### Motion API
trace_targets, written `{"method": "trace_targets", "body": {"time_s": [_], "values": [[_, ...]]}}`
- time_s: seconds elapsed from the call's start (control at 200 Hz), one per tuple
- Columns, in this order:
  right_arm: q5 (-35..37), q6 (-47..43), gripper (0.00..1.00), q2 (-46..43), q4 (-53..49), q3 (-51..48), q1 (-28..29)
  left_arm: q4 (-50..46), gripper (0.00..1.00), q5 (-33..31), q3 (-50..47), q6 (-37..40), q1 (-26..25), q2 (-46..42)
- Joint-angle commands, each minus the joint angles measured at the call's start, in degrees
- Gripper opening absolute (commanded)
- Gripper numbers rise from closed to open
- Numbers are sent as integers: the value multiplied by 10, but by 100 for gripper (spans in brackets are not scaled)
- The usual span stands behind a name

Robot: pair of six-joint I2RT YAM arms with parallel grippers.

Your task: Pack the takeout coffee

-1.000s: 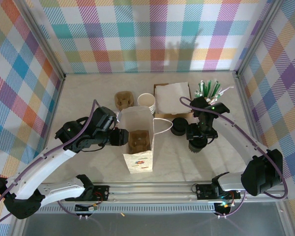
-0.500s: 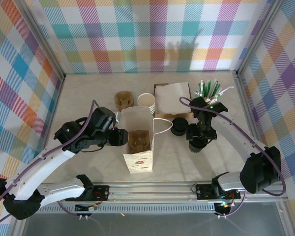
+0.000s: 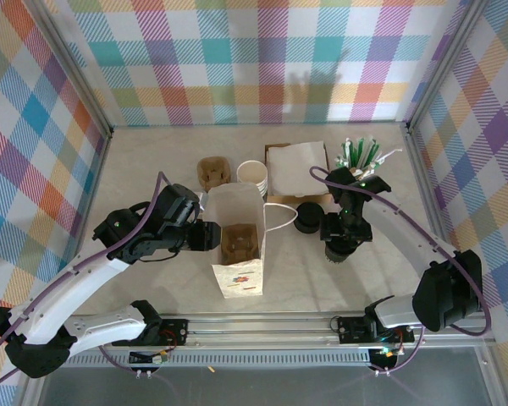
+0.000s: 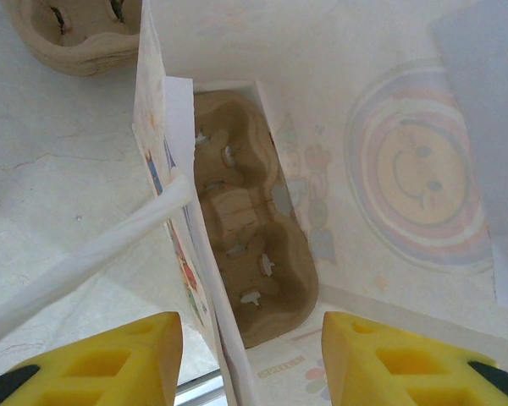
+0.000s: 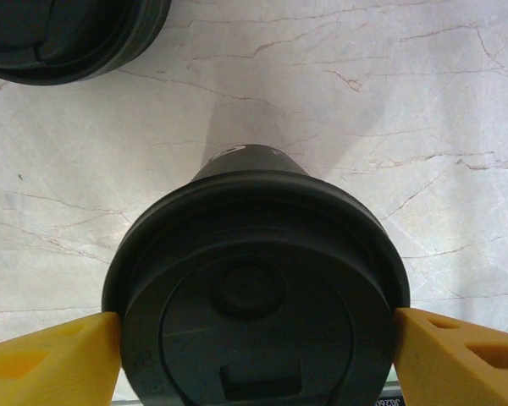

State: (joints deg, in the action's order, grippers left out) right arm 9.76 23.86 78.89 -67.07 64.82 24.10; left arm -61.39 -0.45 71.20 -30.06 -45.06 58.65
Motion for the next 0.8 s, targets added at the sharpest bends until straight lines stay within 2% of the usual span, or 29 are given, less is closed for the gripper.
{"method": "trace_targets", "body": {"time_s": [0.0,0.455,0.795], "values": [[-4,16,80,4,-7,-7,2,-9,47,5,2,-6,6,-12],[1,40,81,2,9,-26,3,-9,47,6,6,0,7,-11],[5,41,69,-3,12,-38,3,-10,47,7,10,2,6,-10]]}}
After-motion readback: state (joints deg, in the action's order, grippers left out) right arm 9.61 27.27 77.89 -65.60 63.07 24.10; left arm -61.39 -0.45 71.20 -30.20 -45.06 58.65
